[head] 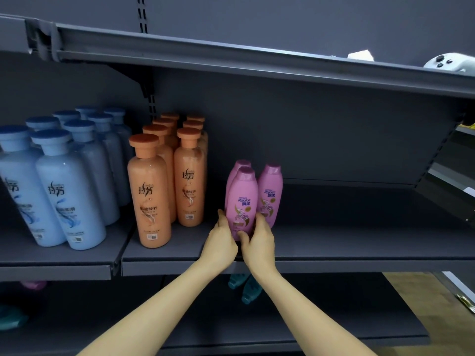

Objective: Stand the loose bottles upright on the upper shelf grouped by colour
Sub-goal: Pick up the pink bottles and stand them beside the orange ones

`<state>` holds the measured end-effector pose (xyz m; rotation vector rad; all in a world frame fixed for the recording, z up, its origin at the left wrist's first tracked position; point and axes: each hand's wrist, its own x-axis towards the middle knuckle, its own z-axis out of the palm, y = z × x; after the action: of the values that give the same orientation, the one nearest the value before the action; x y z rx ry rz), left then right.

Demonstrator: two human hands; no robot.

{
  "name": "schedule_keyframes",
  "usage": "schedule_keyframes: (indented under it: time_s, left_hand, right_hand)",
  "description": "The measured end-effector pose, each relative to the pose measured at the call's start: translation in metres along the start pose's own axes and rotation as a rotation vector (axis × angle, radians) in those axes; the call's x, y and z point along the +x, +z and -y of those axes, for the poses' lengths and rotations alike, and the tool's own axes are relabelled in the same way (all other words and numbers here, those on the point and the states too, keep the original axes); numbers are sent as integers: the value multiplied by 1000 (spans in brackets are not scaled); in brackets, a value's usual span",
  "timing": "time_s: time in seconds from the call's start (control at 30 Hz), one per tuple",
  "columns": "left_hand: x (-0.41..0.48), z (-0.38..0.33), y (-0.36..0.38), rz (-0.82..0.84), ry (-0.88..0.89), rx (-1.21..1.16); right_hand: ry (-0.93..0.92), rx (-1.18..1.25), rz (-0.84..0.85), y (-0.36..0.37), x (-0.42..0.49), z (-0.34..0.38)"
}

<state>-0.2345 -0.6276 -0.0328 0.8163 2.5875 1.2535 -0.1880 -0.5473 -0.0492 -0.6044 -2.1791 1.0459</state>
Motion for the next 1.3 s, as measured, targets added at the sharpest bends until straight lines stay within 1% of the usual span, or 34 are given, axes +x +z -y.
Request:
schedule_keyframes:
  time_s: [0.27, 0.5, 0.67, 0.9, 1.0, 1.3]
  left_hand:
    - [0, 1, -6, 9, 21, 42]
    - [-15, 5, -24, -51, 112, 244]
    - [-33, 10, -37, -97, 133, 399]
    - [-57, 25, -50, -147, 123, 506]
    - [-71, 34, -59, -162, 88, 524]
    - [-121, 80, -94, -243, -105, 586]
  right_hand:
    - [20, -12, 53, -7, 0, 3]
    - [-8, -165, 163, -24, -9, 6]
    - [-79, -295, 206, -30, -22, 12]
    - [-193, -415, 299, -21, -44, 35]
    - [-250, -435, 348, -11, -53, 44]
    - [-446, -452, 554, 32, -87, 73]
